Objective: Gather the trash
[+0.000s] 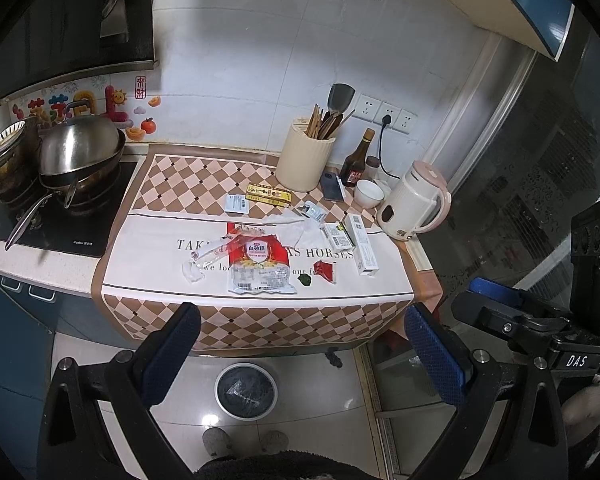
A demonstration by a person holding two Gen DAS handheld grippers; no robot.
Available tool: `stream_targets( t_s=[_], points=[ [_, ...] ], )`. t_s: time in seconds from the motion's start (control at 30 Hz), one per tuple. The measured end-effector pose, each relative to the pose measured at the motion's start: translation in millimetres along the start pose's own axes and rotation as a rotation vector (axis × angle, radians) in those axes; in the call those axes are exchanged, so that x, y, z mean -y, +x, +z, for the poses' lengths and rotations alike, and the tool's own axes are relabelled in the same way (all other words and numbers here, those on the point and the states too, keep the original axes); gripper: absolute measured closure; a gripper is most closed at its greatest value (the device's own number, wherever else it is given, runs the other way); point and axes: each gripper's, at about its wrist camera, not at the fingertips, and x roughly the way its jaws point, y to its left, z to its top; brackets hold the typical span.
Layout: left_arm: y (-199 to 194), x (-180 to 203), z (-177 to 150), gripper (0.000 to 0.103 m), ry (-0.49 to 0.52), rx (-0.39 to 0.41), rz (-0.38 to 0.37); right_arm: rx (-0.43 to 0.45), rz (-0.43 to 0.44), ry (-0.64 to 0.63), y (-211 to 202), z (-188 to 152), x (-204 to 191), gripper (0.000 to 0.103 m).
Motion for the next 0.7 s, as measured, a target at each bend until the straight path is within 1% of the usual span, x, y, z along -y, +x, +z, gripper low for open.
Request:
stream_targets(
  t_s=[0.6, 0.63, 0.67, 0.7],
  points=[
    [5.2, -0.1, 8.0, 0.000, 0.010, -0.007, -0.010, -0.018, 0.010, 0.003, 11.8, -1.3, -11.7, 0.000],
    [7.1, -1.9, 8.7, 0.000, 0.019, -0.003, 0.007, -0.017, 0.008, 0.006, 12.1, -1.2, -12.6, 0.000],
    [10.6, -2.7, 10.8, 0.000, 0.034, 0.010, 0.042, -0.014, 0.003, 0.011, 13.1, -1.0, -13.5, 0.000],
    [14.5, -3.1, 12.8, 0.000, 0.053, 0.026, 0.093, -0.009, -0.004, 0.022, 14.1, -0.7, -13.6, 0.000]
  ],
)
